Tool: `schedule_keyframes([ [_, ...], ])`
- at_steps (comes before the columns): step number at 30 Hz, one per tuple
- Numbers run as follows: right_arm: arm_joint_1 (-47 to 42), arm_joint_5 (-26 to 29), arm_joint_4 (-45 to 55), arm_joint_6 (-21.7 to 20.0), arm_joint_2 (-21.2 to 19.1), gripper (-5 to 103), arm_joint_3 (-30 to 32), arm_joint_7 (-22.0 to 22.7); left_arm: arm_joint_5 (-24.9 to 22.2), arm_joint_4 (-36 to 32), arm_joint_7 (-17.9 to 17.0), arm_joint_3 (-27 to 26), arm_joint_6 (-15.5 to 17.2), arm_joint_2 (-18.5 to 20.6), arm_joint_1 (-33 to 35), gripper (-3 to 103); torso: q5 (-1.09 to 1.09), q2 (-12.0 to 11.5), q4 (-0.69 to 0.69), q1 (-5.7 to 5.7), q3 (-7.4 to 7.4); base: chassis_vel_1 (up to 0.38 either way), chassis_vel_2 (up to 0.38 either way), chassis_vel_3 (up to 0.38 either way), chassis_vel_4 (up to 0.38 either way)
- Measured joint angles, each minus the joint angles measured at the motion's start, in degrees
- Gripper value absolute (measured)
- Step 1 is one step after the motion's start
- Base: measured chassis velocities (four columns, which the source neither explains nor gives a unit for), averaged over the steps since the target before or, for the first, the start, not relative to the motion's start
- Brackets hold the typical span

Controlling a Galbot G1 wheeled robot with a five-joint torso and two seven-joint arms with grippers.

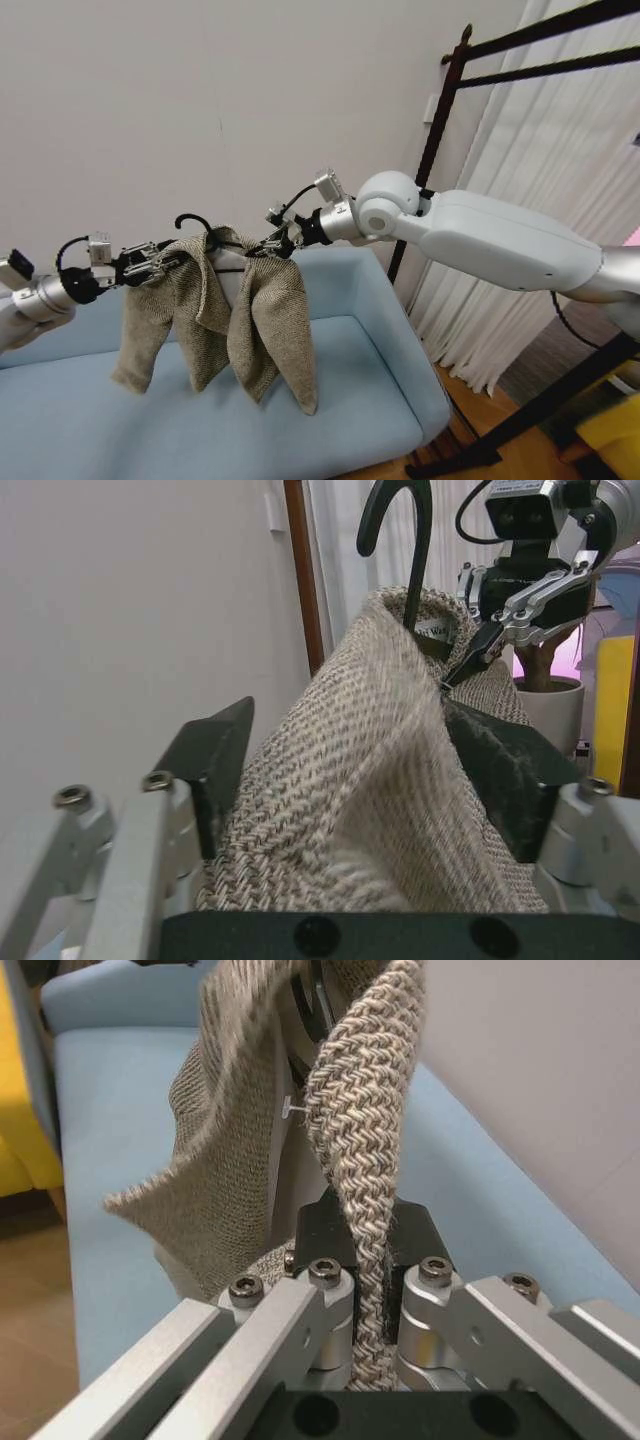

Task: Pick up the clothes from the sofa and hang them on the clothes hanger.

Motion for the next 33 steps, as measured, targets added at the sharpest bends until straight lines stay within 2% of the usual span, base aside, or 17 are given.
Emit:
schedule_keyframes([
  [3, -1.1, 1.2, 1.2, -0.3, -1.7, 4, 1.7, 2.4, -0.3, -0.4, -0.8, -0.2, 0.0, 0.4, 0.1, 80, 0.0, 0.0, 0.0, 0.0, 0.0, 0.0, 0.0, 0.0, 0.0],
  [5, -1.2, 1.5, 1.4, -0.3, -2.0, 4, 2.1, 2.9, -0.4, -0.5, -0.9, -0.2, 0.1, 0.4, 0.1, 80, 0.0, 0.0, 0.0, 0.0, 0.0, 0.0, 0.0, 0.0, 0.0],
  [9, -2.3, 4.0, 2.4, -1.2, -4.2, 4, 5.3, 7.3, -1.1, -2.0, -2.6, -0.3, 0.3, 0.5, 0.2, 98, 0.01, 0.0, 0.0, 0.0, 0.0, 0.0, 0.0, 0.0, 0.0],
  [13, -2.5, 7.0, 3.6, -2.8, -5.2, 4, 7.3, 12.0, -1.3, -2.5, -3.3, -0.3, 0.3, 0.2, 0.2, 100, 0.01, 0.0, -0.01, 0.0, 0.0, 0.0, 0.0, 0.0, 0.0],
  [16, -3.0, 19.4, 6.5, -8.5, -5.3, 4, 12.3, 27.3, -1.3, -2.7, -4.2, -1.0, 0.4, -0.7, 0.4, 100, 0.01, 0.0, -0.01, 0.0, 0.0, 0.0, 0.0, 0.0, 0.0],
  [17, -3.0, 19.4, 6.5, -8.5, -5.3, 4, 12.3, 27.3, -1.3, -2.7, -4.2, -1.0, 0.4, -0.7, 0.4, 100, 0.01, 0.0, -0.01, 0.0, 0.0, 0.0, 0.0, 0.0, 0.0],
  [18, -3.0, 23.4, 7.3, -9.2, -4.9, 4, 13.4, 32.7, -1.3, -2.7, -4.3, -1.1, 0.3, -0.9, 0.5, 100, 0.01, 0.0, -0.01, 0.0, 0.0, 0.0, 0.0, 0.0, 0.0],
  [19, -3.0, 30.1, 8.2, -9.7, -4.0, 4, 15.6, 42.0, -1.3, -2.8, -4.4, -1.4, 0.3, -1.5, 0.7, 100, 0.0, 0.0, -0.01, 0.0, 0.0, 0.0, 0.0, 0.0, 0.0],
  [20, -2.9, 35.1, 8.6, -9.9, -2.9, 4, 17.5, 48.8, -1.3, -3.0, -4.5, -1.6, 0.3, -1.9, 0.9, 100, 0.0, 0.0, 0.01, 0.0, 0.0, 0.0, 0.0, 0.0, 0.0],
  [21, -2.9, 35.1, 8.6, -9.9, -2.9, 4, 17.5, 48.8, -1.3, -3.0, -4.5, -1.6, 0.3, -1.9, 0.9, 100, 0.0, 0.0, 0.01, 0.0, 0.0, 0.0, 0.0, 0.0, 0.0],
  [23, -2.6, 40.8, 8.5, -9.9, -1.2, 4, 20.0, 56.1, -1.3, -3.3, -4.7, -1.9, 0.2, -2.6, 1.0, 100, -0.01, 0.0, 0.01, -0.01, 0.0, 0.0, 0.0, 0.0, 0.0],
  [24, -2.2, 45.0, 7.9, -9.9, 0.3, 4, 21.9, 62.4, -1.3, -3.8, -5.3, -2.0, 0.1, -3.4, 1.1, 100, -0.02, 0.0, 0.02, 0.0, 0.0, 0.0, 0.0, 0.0, 0.0],
  [25, -2.2, 45.0, 7.9, -9.9, 0.3, 4, 21.9, 62.4, -1.3, -3.8, -5.3, -2.0, 0.1, -3.4, 1.1, 100, -0.02, 0.0, 0.02, 0.0, 0.0, 0.0, 0.0, 0.0, 0.0],
  [26, -1.9, 46.9, 7.5, -9.8, 0.9, 4, 22.6, 65.5, -1.3, -4.1, -5.7, -2.2, 0.1, -3.8, 1.1, 100, -0.02, 0.0, 0.02, 0.0, 0.0, 0.0, 0.0, 0.0, 0.0],
  [28, -1.5, 51.0, 6.5, -8.9, 2.2, 4, 24.4, 72.5, -1.2, -4.9, -6.5, -2.5, 0.1, -4.8, 1.3, 100, -0.01, 0.0, 0.01, 0.0, 0.0, 0.0, 0.0, 0.0, 0.0],
  [29, -1.4, 54.0, 5.4, -7.1, 3.5, 4, 26.4, 78.1, -1.2, -5.7, -7.9, -2.9, 0.0, -5.9, 1.5, 100, -0.01, 0.0, 0.0, 0.0, 0.0, 0.0, 0.0, 0.0, 0.0],
  [33, -0.9, 55.4, 2.2, -3.1, 5.0, 4, 27.8, 84.2, -1.2, -6.6, -10.9, -3.5, -0.3, -8.0, 2.0, 100, 0.0, 0.0, 0.0, 0.0, 0.0, 0.0, 0.0, 0.0, 0.0],
])
